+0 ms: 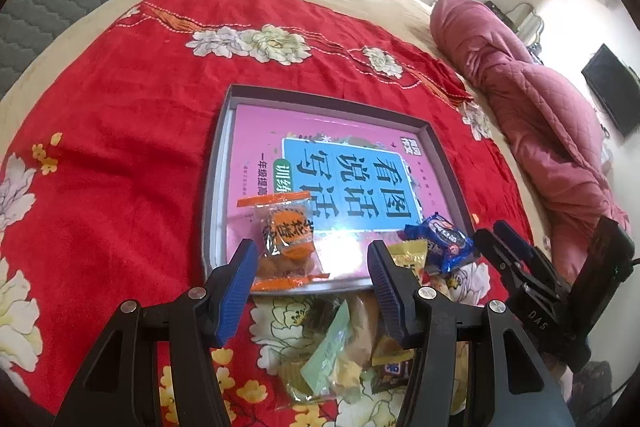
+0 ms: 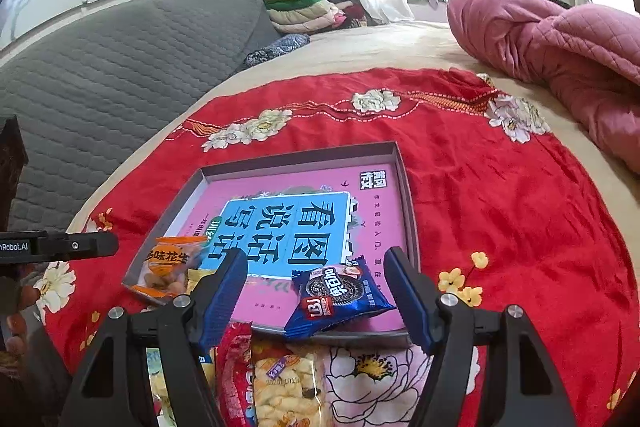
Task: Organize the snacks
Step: 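Open both grippers to drop the Oreo packet and peanut bag into the tray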
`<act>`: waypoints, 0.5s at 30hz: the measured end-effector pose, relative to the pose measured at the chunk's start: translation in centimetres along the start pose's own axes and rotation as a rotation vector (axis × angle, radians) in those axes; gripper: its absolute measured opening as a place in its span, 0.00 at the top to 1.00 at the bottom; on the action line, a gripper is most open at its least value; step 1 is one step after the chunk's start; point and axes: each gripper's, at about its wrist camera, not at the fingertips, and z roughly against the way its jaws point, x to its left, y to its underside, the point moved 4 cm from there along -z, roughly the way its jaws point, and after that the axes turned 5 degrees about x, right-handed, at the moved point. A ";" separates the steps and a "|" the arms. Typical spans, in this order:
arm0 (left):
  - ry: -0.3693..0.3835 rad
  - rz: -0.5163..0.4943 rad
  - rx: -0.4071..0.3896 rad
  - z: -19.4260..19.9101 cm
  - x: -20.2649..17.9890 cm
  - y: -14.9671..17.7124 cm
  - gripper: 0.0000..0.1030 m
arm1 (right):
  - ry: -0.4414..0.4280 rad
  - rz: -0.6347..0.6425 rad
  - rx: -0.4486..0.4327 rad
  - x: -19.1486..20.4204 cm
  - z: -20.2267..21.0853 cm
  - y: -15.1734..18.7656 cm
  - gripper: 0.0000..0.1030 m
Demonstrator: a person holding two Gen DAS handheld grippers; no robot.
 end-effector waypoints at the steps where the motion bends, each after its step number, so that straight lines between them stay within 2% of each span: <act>1: 0.000 -0.004 0.000 0.1 -0.1 0.1 0.43 | 0.000 -0.002 -0.005 0.0 0.3 0.0 0.32; 15: 0.023 -0.050 0.007 1.5 -0.7 1.6 0.43 | 0.020 -0.068 -0.026 -1.5 3.2 1.0 0.32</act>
